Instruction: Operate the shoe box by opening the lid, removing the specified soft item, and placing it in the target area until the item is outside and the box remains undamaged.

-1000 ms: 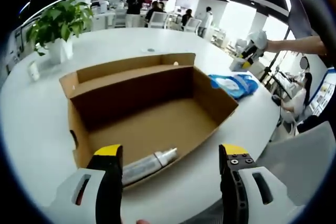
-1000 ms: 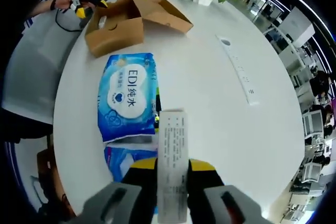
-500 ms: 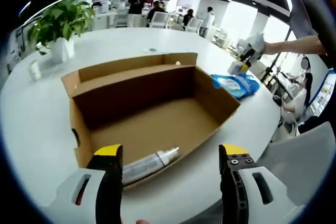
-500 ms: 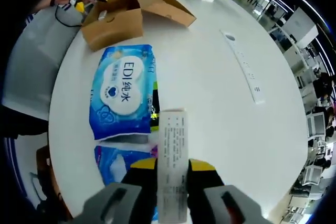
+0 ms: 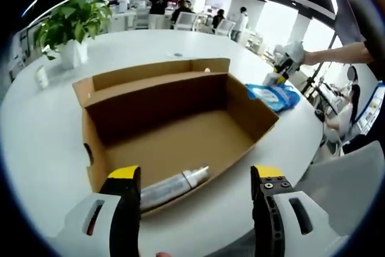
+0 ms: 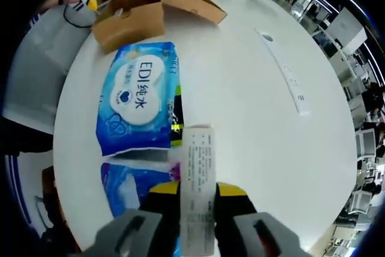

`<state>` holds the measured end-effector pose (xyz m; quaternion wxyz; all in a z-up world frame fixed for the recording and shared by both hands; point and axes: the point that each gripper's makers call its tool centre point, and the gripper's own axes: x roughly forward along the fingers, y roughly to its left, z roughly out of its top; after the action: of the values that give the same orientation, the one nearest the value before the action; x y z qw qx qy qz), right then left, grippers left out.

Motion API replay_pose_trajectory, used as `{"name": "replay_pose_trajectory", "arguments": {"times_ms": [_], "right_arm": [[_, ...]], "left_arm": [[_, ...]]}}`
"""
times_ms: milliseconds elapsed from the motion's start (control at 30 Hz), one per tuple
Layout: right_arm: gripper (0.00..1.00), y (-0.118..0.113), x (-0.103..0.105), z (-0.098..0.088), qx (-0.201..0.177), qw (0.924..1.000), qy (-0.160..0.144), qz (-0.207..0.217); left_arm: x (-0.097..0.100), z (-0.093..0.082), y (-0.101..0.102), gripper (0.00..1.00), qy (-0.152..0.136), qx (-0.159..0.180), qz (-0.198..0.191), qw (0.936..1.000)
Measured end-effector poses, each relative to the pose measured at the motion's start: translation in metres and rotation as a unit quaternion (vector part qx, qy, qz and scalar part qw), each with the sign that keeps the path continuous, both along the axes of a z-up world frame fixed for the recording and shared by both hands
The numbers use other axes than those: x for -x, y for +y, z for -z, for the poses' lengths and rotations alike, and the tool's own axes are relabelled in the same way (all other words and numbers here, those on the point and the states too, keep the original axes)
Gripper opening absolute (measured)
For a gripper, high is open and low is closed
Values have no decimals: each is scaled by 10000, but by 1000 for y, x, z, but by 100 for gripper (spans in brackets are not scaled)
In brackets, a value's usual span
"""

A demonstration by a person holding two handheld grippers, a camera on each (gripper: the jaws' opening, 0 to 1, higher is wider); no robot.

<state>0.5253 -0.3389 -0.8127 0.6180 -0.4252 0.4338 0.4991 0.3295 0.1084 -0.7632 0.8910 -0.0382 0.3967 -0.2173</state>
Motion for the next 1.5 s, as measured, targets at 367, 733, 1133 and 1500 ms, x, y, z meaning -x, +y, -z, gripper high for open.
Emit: {"name": "replay_pose_trajectory", "arguments": {"times_ms": [367,733,1133,1500], "right_arm": [[17,-1,6,11,40,9999,120,-90],[17,-7,8,15,138,9994,228,-213],[17,-13,5,18,266,9986,281,-371],[17,-20,6,19,442,9968,320,-579]], "left_arm": [[2,5,3,77,92,-41,-44,9999],[3,8,5,76,133,-59,-71,9999],[4,8,5,76,138,-74,-67,9999],[3,9,6,76,124,-71,-65,9999]]}}
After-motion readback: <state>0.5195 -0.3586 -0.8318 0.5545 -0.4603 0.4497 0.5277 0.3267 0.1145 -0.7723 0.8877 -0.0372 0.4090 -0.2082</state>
